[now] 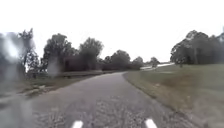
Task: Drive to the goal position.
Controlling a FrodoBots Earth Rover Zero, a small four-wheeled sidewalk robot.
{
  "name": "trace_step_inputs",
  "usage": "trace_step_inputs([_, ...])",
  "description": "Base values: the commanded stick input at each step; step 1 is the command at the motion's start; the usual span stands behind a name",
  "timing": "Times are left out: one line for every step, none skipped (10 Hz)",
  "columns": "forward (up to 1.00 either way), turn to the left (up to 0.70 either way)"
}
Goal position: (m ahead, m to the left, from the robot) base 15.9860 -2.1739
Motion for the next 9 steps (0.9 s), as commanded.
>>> trace_step_inputs([0.85,0.0])
trace_step_inputs([0.85,0.0])
trace_step_inputs([0.85,0.0])
trace_step_inputs([0.85,0.0])
trace_step_inputs([0.85,0.0])
trace_step_inputs([0.85,0.0])
trace_step_inputs([0.85,0.0])
trace_step_inputs([0.85,0.0])
trace_step_inputs([0.85,0.0])
